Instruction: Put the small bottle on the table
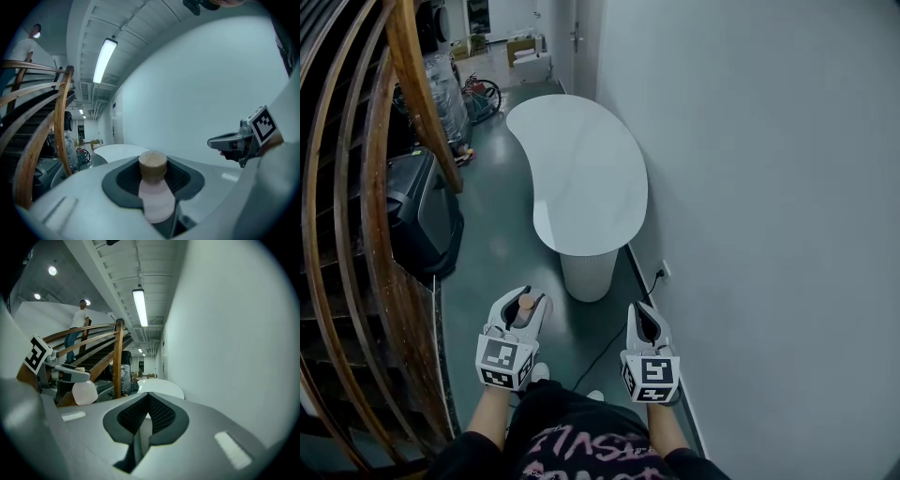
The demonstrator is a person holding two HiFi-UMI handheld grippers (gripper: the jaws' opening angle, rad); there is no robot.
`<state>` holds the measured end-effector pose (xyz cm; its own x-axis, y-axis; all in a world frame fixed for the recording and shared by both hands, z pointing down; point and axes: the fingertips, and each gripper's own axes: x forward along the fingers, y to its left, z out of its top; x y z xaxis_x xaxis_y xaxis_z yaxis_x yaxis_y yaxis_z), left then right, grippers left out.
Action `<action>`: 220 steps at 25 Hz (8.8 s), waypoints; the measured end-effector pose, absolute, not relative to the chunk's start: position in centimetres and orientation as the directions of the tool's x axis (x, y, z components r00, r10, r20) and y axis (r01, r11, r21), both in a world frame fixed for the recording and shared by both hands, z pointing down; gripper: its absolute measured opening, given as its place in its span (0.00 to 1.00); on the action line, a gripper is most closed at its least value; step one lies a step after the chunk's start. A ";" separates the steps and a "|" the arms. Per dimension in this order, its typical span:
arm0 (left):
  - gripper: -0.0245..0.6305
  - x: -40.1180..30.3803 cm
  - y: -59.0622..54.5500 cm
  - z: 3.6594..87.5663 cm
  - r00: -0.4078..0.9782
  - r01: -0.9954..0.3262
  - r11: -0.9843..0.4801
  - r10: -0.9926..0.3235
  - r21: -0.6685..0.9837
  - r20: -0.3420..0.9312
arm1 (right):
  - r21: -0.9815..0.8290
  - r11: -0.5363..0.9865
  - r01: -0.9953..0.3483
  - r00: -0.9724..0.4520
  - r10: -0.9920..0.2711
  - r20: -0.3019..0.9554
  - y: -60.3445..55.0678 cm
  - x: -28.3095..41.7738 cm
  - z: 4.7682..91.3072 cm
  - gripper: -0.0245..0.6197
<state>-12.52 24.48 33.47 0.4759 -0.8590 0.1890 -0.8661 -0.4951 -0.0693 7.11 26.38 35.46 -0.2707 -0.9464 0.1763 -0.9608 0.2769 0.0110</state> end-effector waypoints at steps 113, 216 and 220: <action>0.24 -15.6 -16.8 37.5 0.678 -0.713 -0.701 -0.683 0.017 0.270 | 0.024 0.095 -0.995 -0.083 -0.949 0.303 -11.1 2.2 38.6 0.05; 0.24 -5.9 -25.4 44.8 0.616 -0.747 -0.664 -0.686 0.011 0.388 | -0.078 0.183 -0.980 -0.199 -0.887 0.418 -20.5 10.0 46.6 0.05; 0.24 -5.7 -25.8 45.4 0.607 -0.752 -0.660 -0.687 0.007 0.400 | -0.080 0.196 -0.977 -0.212 -0.882 0.422 -21.3 9.9 46.9 0.05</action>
